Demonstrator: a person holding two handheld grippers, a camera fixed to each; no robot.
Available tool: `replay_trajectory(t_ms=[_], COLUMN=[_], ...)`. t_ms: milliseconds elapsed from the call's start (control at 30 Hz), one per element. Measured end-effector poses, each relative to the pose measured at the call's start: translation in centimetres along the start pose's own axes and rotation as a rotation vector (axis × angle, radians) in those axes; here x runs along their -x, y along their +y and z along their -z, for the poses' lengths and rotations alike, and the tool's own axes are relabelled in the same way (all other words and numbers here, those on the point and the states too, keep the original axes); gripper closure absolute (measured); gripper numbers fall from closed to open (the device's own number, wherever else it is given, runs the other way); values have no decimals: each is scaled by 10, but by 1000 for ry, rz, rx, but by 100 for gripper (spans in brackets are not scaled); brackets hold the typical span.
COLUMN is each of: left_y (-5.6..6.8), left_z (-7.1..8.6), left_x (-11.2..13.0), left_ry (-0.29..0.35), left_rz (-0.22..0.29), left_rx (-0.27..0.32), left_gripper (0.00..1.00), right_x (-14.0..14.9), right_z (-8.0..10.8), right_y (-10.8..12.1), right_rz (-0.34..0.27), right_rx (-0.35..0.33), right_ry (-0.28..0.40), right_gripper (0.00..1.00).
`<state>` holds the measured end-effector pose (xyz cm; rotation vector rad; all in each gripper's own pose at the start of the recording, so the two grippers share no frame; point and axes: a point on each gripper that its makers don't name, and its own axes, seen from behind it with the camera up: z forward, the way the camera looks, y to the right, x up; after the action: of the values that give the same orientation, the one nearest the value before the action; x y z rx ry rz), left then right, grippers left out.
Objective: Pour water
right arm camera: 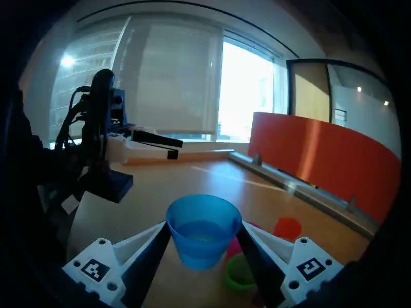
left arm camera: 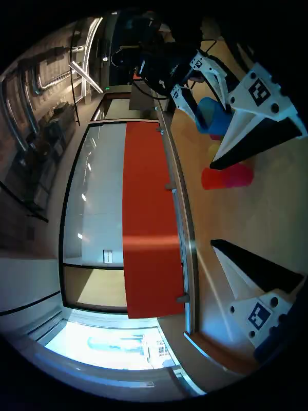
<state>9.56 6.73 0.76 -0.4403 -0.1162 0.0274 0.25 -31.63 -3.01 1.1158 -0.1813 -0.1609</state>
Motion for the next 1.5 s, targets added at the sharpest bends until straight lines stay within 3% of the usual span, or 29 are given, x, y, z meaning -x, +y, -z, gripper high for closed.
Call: replay_trajectory(t_ms=[367,767,1500], left_y=[5,8,16], left_z=[2,2,-10], left_x=[-3,-6,-4], left_ry=[11,13,15], left_rz=[14,13,-11], left_rx=[17,21,54], left_gripper=[0,0,0], right_x=[-35,-54,-61], right_z=[8,18,41], right_y=[1,3,15], right_rz=[8,-6,-21], right_rx=[18,22,48], right_ry=[117,171,139], right_gripper=[9,10,9])
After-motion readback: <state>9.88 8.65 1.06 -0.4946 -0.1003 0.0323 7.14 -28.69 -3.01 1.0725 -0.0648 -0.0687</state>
